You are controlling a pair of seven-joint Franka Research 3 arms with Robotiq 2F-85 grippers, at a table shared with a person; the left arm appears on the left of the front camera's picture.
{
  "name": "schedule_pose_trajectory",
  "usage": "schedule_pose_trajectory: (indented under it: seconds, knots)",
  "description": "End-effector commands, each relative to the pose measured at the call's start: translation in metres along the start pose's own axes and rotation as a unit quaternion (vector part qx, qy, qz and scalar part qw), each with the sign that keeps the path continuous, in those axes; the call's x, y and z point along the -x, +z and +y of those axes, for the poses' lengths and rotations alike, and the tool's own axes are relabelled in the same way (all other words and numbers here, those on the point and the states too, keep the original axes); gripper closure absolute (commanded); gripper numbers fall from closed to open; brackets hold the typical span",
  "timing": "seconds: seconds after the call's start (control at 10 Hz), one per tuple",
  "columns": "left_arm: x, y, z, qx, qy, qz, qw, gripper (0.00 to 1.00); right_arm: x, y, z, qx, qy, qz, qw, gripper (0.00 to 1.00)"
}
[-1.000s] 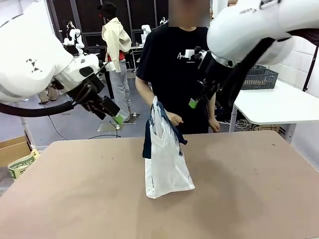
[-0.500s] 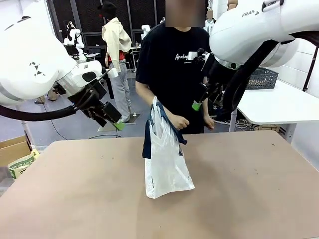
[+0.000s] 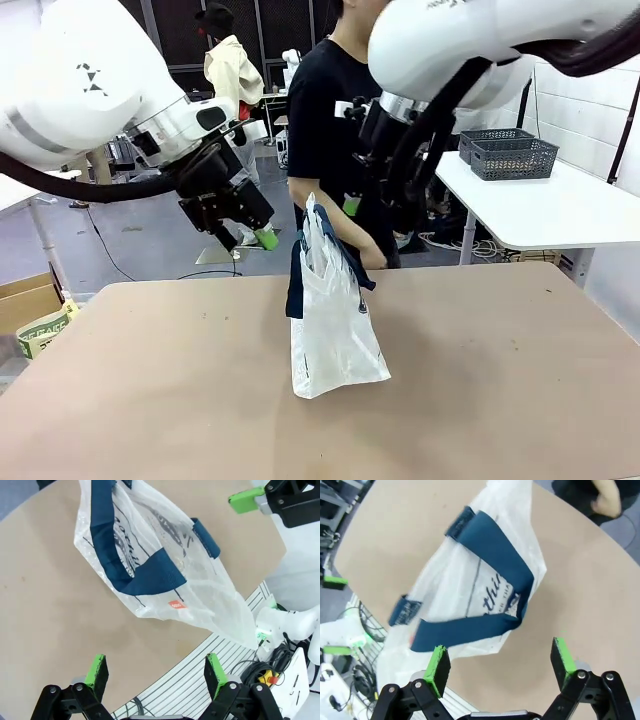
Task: Transfer purchased items from the store into the shopping bag.
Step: Open the Reusable shopping bag in the center of the table.
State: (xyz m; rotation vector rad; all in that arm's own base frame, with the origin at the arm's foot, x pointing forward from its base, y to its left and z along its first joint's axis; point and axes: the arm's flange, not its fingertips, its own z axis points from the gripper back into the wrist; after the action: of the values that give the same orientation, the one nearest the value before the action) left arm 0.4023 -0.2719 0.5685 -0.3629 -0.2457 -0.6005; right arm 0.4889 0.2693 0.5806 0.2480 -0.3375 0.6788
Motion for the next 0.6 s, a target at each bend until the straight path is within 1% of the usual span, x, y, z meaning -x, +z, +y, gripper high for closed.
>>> schedule_pose_trajectory:
  seconds: [0.0, 0.1, 0.2, 0.3, 0.4, 0.5]
  knots:
    - [0.006, 0.0, 0.001, -0.007, -0.005, -0.001, 1.0, 0.0, -0.01, 0.001, -0.011, 0.03, 0.029, -0.022, 0.999, 0.0]
    - [0.006, 0.0, 0.001, -0.007, -0.005, -0.001, 1.0, 0.0, 0.0, 0.0, 0.0, 0.0, 0.0, 0.0, 1.0, 0.0]
    - [0.006, 0.0, 0.001, -0.007, -0.005, -0.001, 1.0, 0.0, 0.0, 0.0, 0.0, 0.0, 0.0, 0.0, 1.0, 0.0]
    - [-0.001, -0.001, 0.0, -0.002, 0.0, 0.001, 1.0, 0.0, -0.009, 0.002, -0.001, 0.007, 0.008, -0.007, 1.0, 0.0]
    - [-0.004, -0.007, -0.006, 0.006, 0.002, 0.013, 1.0, 0.0, -0.012, 0.001, 0.0, 0.004, 0.003, -0.001, 1.0, 0.0]
    - [-0.007, -0.01, -0.009, 0.001, 0.008, 0.017, 1.0, 0.0, -0.015, 0.001, 0.001, 0.006, -0.003, -0.004, 1.0, 0.0]
